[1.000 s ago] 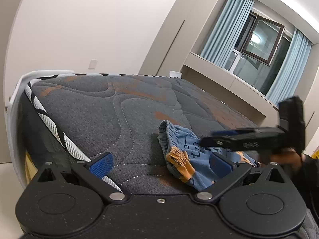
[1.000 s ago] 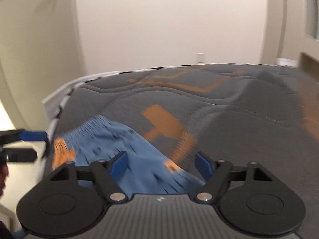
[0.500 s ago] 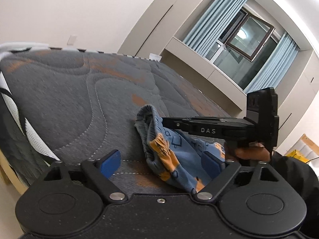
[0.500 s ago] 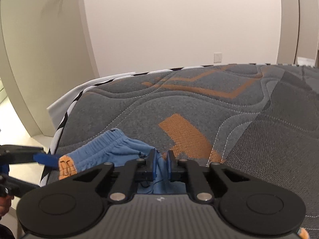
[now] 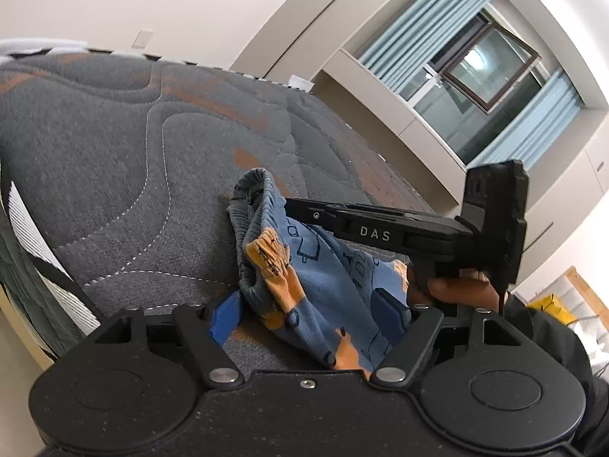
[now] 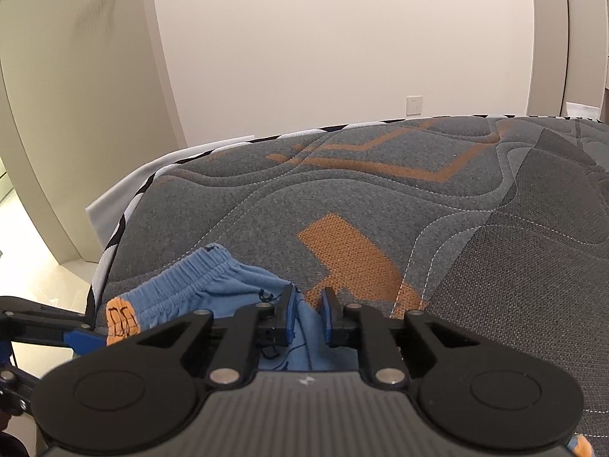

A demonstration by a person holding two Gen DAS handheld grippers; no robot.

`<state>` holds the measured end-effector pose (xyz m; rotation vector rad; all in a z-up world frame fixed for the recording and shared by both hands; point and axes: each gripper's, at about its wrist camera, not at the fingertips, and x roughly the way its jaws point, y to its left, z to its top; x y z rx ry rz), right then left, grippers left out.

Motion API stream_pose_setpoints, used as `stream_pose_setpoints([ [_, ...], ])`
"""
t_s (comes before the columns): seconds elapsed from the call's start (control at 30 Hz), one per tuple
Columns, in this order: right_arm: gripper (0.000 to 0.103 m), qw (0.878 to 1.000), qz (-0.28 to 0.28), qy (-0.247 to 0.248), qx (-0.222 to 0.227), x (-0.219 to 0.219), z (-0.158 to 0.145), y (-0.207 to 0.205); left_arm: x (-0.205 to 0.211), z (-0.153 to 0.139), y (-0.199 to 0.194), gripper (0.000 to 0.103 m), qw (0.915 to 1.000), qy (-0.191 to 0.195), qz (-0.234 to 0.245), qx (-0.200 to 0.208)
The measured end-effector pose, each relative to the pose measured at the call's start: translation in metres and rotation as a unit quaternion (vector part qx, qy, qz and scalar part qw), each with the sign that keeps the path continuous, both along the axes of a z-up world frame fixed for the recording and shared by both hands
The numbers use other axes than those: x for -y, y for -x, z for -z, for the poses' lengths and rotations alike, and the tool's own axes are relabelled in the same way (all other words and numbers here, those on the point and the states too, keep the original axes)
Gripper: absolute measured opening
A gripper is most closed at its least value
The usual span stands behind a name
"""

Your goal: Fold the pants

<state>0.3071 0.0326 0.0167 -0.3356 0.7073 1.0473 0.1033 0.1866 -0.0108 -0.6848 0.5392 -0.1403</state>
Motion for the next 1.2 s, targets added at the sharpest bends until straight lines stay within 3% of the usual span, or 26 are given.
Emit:
stream_pose_setpoints([
  [0.07, 0.017, 1.0, 0.002, -0.002, 0.0, 0.0, 0.0, 0.0, -0.002, 0.003, -0.002, 0.067, 0.9998, 0.01, -0.015, -0.005],
  [0.17, 0.019, 1.0, 0.004, -0.004, -0.001, 0.001, -0.001, -0.001, -0.008, 0.008, -0.003, 0.038, 0.9986, 0.015, -0.048, -0.02],
  [0.4, 0.021, 1.0, 0.008, -0.006, 0.0, 0.002, -0.001, 0.0, -0.015, 0.011, -0.002, 0.016, 0.9973, 0.025, -0.065, -0.025],
  [0.47, 0.022, 1.0, 0.01, -0.004, 0.004, 0.001, -0.001, 0.001, -0.017, 0.007, 0.002, 0.016, 0.9968, 0.027, -0.074, -0.015],
  [0.6, 0.028, 1.0, 0.012, 0.007, 0.022, -0.001, -0.002, 0.005, -0.013, 0.0, 0.005, 0.015, 0.9973, -0.006, -0.073, -0.002],
  [0.73, 0.052, 0.997, 0.03, 0.023, 0.063, 0.005, -0.015, 0.013, -0.014, 0.006, 0.003, 0.015, 0.997, 0.0, -0.076, -0.015],
  [0.8, 0.071, 0.993, 0.053, 0.039, 0.098, 0.015, -0.022, 0.023, -0.015, 0.008, 0.004, 0.015, 0.997, 0.001, -0.076, -0.015],
  [0.93, 0.075, 0.985, 0.088, 0.071, 0.133, 0.036, -0.018, 0.045, -0.015, 0.009, 0.005, 0.016, 0.9969, -0.002, -0.078, -0.015],
  [1.1, 0.08, 0.976, 0.084, 0.118, 0.165, 0.033, 0.008, 0.067, -0.012, 0.008, 0.005, 0.016, 0.9965, -0.007, -0.081, -0.016],
  [1.2, 0.082, 0.969, 0.082, 0.125, 0.197, 0.027, 0.006, 0.077, -0.008, 0.006, 0.007, 0.016, 0.9962, -0.011, -0.084, -0.017],
])
